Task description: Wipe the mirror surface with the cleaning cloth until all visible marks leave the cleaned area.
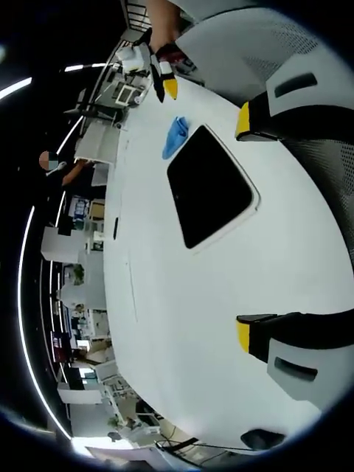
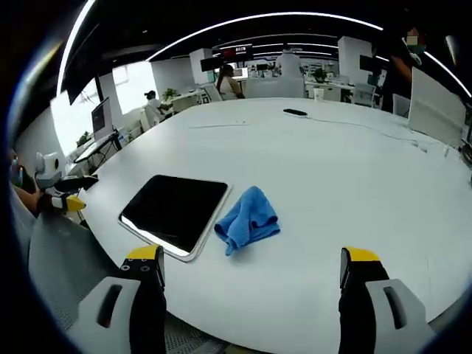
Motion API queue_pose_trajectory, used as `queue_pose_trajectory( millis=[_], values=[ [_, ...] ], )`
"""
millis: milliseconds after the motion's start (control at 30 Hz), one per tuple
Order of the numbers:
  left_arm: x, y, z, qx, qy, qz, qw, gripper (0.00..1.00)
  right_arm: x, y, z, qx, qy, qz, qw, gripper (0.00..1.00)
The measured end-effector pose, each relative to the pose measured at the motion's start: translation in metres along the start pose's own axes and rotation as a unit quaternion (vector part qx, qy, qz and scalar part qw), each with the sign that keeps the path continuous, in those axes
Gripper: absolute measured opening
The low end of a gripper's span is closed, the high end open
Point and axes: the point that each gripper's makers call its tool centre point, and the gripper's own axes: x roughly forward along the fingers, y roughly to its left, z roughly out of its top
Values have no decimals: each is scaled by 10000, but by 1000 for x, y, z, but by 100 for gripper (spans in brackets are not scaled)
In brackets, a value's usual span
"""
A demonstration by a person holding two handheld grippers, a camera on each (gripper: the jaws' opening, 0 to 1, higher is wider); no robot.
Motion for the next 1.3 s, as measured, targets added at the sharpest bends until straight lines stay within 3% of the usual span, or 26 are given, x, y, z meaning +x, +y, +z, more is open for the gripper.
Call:
queue_pose_trajectory(
  millis=[833, 1000, 1167, 1300],
  values=[
    [0, 3, 0, -52, -45, 30, 10000, 96, -1, -2, 11, 46, 52, -7, 10000, 98],
    [0, 2, -1, -6, -2, -1, 10000, 96, -4, -2, 27, 76, 0, -32, 10000, 98],
    [1, 2, -2, 21, 15, 11, 10000, 95, -5, -7, 58, 38, 36, -89, 9999, 98],
    [1, 4, -1, -5, -11, 43, 10000, 94, 0, -9, 79, -1, 329, -36, 9995, 94]
  ],
)
